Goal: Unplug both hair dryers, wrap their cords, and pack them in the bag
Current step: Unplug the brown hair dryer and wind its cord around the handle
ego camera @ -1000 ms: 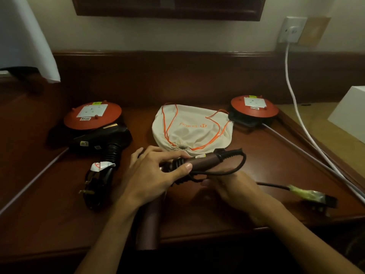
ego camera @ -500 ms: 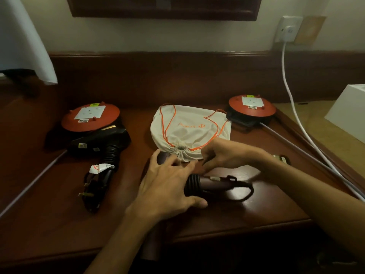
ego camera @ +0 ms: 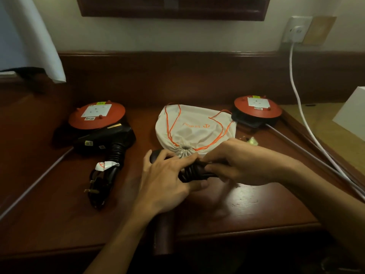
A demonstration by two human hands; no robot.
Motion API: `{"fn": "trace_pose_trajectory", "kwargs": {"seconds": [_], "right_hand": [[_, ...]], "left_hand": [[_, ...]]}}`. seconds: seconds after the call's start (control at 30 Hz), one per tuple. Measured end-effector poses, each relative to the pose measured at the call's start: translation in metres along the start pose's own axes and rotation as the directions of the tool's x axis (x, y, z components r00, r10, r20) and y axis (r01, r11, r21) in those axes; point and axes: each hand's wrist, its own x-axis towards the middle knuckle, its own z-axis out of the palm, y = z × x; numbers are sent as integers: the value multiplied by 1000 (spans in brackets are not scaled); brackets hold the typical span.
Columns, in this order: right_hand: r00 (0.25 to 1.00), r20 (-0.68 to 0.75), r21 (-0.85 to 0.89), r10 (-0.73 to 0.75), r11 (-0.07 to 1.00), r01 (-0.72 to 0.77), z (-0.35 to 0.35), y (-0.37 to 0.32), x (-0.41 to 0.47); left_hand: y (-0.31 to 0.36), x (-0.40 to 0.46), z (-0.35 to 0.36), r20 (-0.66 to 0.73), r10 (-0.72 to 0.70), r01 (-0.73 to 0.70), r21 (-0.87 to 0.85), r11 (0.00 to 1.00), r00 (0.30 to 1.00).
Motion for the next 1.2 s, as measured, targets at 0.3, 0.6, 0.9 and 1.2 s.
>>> {"fn": "trace_pose_trajectory", "kwargs": {"seconds": [0.3,0.6,0.9,1.2], "right_hand": [[974,-186,2,131,991,-133,-20,20,-22],[997,71,354,-42,935,14,9,19,-52],[988,-149,286,47,958,-3,54,32,-58],[963,-216,219,158,970,-110,63,58,-45]], "left_hand": [[7,-2,5,-19,-29,29,34,999,999],[0,-4,-2,-27,-97,94,-85,992,995],[5,-4,-3,-107,-139,110,-234,966,985],[4,-16,-11,-94,-1,-38,-409,912,996]]}}
